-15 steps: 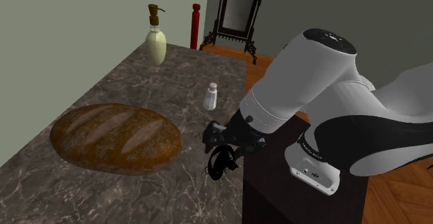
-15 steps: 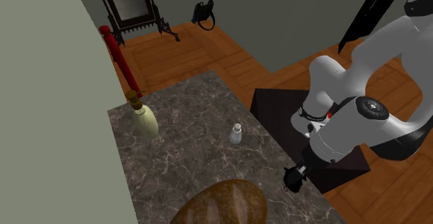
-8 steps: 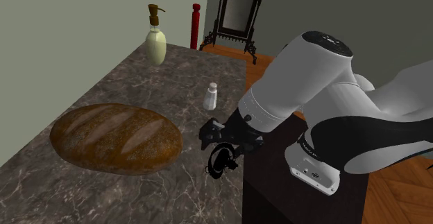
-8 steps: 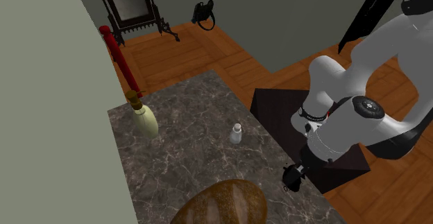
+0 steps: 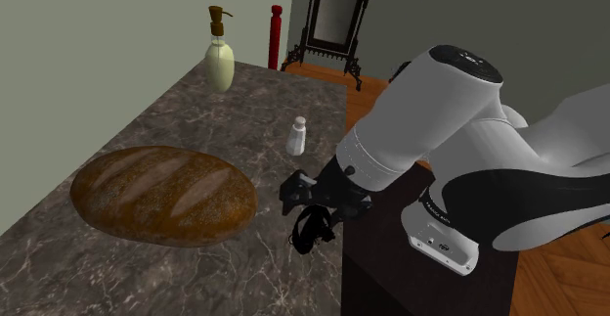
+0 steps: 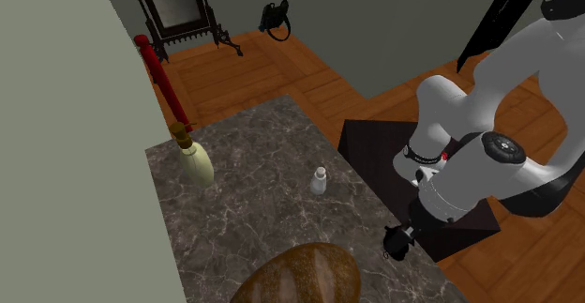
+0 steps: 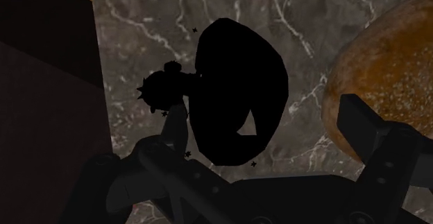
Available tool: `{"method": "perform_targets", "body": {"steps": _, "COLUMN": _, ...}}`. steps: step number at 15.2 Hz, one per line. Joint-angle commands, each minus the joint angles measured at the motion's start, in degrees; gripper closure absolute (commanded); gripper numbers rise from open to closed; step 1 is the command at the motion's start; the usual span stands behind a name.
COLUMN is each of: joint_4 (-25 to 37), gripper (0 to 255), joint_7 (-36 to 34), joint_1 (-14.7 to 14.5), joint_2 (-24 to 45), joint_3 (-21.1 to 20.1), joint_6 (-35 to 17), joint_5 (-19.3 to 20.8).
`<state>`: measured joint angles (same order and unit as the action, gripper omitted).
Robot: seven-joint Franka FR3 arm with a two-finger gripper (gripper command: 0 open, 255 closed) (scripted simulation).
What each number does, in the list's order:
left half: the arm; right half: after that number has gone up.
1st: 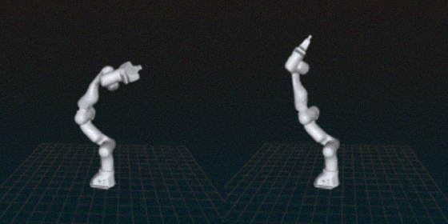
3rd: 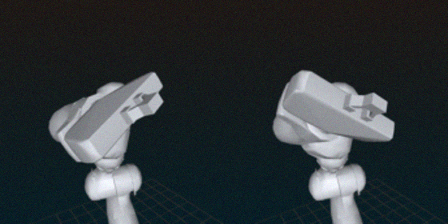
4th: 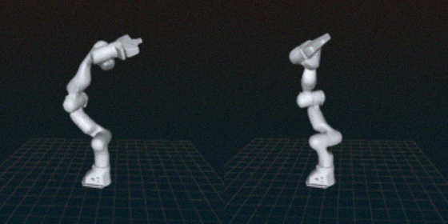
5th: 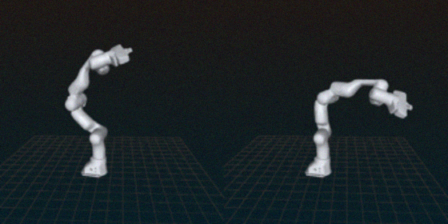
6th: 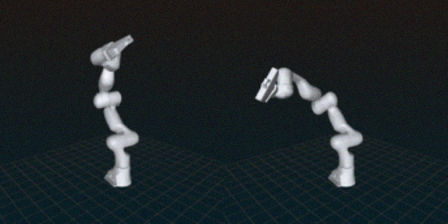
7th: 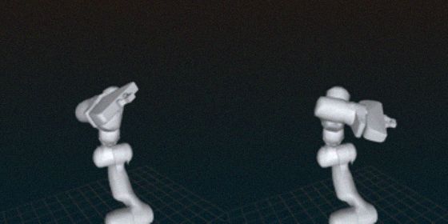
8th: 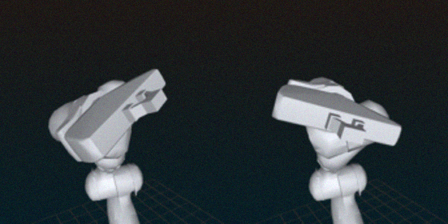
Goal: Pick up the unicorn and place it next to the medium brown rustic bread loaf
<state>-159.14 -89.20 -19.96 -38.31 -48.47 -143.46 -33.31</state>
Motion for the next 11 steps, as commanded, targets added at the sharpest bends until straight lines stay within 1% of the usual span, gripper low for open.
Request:
{"method": "perform_targets", "body": {"steps": 1, "joint_4": -0.11, "gripper": 0, "joint_7": -0.16, "joint_1": -1.81, "joint_2": -3.07, "joint_3": 3.07, "joint_6": 10.04, "joint_5": 1.20}}
{"method": "perform_targets", "body": {"steps": 3, "joint_4": 1.24, "gripper": 0, "joint_7": -0.41, "joint_1": -2.79, "joint_2": -6.36, "joint_3": 5.56, "joint_6": 14.83, "joint_5": 2.35}}
{"method": "perform_targets", "body": {"steps": 11, "joint_4": 1.24, "gripper": 0, "joint_7": -0.43, "joint_1": -2.81, "joint_2": -6.35, "joint_3": 5.58, "joint_6": 14.82, "joint_5": 2.37}}
